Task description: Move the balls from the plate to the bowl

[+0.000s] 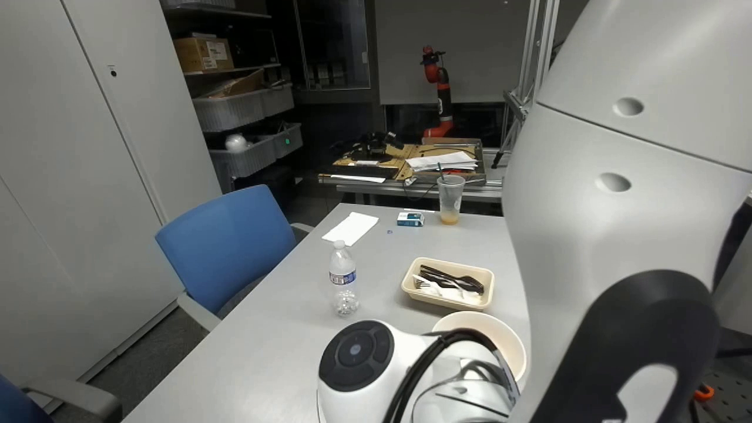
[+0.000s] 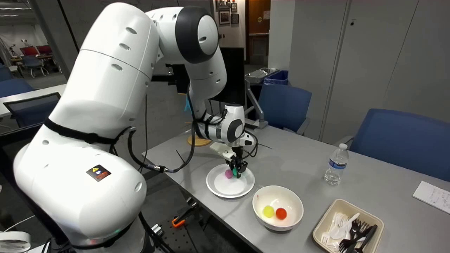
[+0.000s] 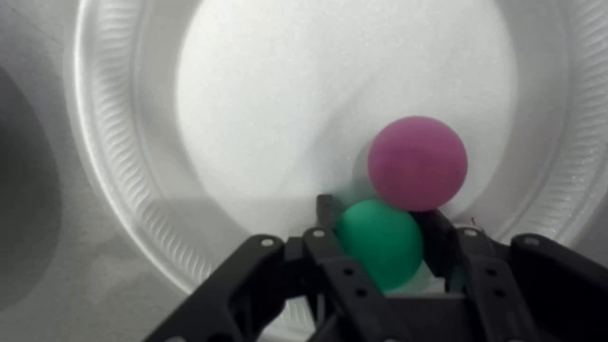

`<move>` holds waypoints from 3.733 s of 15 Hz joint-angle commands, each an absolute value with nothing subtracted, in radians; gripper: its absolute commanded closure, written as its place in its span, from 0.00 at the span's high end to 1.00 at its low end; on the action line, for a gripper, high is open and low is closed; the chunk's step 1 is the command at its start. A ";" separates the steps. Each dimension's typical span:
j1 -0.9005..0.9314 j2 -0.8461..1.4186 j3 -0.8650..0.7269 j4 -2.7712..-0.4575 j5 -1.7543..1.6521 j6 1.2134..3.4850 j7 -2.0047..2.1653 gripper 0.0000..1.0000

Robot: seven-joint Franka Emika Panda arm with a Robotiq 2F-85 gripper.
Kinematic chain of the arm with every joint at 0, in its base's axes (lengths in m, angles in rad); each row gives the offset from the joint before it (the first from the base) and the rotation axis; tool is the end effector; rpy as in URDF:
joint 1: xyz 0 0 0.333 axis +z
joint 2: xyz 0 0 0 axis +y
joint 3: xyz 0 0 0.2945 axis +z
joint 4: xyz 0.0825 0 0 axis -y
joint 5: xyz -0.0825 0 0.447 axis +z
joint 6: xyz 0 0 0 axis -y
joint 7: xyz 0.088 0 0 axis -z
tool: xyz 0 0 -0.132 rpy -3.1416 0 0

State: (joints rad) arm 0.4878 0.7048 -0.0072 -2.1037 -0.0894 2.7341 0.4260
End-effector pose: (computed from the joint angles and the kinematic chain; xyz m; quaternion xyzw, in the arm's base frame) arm 0.4918 0.2585 -0.0298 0.9967 0.0697 -0.0254 0.0330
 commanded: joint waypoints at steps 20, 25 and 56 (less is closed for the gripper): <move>0.450 0.309 -0.160 -2.518 -0.199 2.772 0.530 0.18; 0.412 0.318 -0.145 -2.499 -0.238 2.743 0.577 0.43; 0.214 0.444 -0.180 -2.360 -0.084 2.806 0.587 0.18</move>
